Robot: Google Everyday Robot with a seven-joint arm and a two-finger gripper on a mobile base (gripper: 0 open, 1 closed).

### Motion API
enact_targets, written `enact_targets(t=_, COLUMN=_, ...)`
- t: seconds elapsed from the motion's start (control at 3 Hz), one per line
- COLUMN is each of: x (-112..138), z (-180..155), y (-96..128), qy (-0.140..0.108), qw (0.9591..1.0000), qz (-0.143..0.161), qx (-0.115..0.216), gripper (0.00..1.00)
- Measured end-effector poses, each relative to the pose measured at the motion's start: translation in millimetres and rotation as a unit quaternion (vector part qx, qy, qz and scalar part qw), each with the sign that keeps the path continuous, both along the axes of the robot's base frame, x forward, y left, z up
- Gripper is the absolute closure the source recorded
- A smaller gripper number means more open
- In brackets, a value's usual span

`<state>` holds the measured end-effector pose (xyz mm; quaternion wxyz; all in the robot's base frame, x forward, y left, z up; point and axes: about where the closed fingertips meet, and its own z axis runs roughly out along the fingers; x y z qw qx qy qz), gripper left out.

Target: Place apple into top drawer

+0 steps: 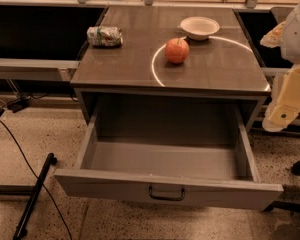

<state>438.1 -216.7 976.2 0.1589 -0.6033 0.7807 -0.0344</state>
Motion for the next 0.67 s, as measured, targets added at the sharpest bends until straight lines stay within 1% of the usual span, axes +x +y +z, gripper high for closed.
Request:
enact_targets(t=0.33, x=1.2, z=0.6, y=0.8, qy=-0.001, qw=1.0, qz=0.001, qx=0.001, gripper=0.0)
enact_targets(t=0.67, x=31.9, z=-5.2, y=18.4, qy=0.002, qw=0.999, qz=0.028, qx=0.034, gripper=0.0)
